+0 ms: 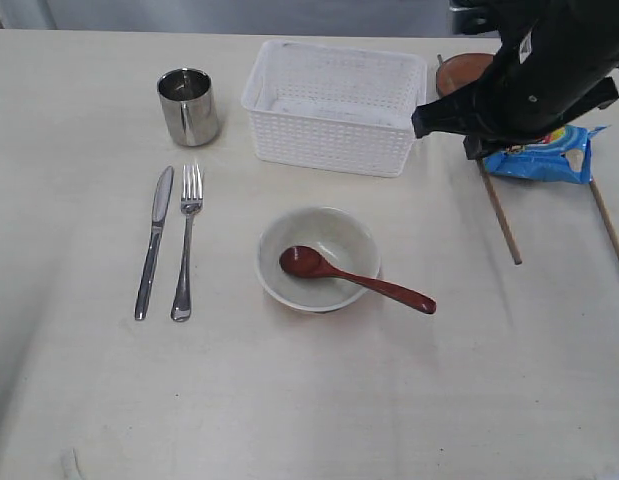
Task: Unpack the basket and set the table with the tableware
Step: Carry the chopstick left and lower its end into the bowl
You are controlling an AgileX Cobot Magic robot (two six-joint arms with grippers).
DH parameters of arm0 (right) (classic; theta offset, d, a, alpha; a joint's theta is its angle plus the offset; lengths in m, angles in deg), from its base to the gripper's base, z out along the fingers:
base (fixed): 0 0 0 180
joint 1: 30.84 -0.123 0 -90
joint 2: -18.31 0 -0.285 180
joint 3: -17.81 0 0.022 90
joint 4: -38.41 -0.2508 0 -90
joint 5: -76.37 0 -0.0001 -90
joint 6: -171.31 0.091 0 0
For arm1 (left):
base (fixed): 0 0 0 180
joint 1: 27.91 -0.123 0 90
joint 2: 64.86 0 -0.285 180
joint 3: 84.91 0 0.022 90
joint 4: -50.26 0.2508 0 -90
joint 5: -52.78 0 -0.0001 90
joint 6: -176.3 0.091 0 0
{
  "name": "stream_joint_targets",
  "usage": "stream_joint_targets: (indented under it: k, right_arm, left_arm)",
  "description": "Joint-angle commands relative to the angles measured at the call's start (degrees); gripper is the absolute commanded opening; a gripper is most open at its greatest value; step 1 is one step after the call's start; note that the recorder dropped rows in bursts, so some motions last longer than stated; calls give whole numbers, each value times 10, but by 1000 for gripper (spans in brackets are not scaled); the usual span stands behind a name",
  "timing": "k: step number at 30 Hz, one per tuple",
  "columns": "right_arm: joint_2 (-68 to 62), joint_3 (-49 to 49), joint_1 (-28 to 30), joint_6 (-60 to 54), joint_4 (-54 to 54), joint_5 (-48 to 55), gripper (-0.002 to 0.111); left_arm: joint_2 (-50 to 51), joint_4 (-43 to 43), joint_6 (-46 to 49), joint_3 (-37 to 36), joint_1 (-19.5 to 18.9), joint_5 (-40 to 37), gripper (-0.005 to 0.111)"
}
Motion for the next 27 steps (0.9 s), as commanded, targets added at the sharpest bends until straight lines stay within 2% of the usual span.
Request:
stream_joint_targets:
  k: [1,6,8,19,27]
  right_arm:
    - [33,0,-42,-81,-137,26,-1]
    - [4,0,-154,-67,-194,8,-1]
    - [-17,0,-173,-51,-194,-2,-1]
    - [-133,-69,-181,-27,-194,18,-1]
    - [-152,-90,-181,-12,-189,43,-1]
  left_arm:
    - [-2,-2,0,-2,1,6,0]
    - [-2,-2,0,-2,1,6,0]
    - [-2,-2,0,-2,1,6,0]
    - [-2,-2,0,-2,1,6,0]
    - [-2,-3,0,-2,1,6,0]
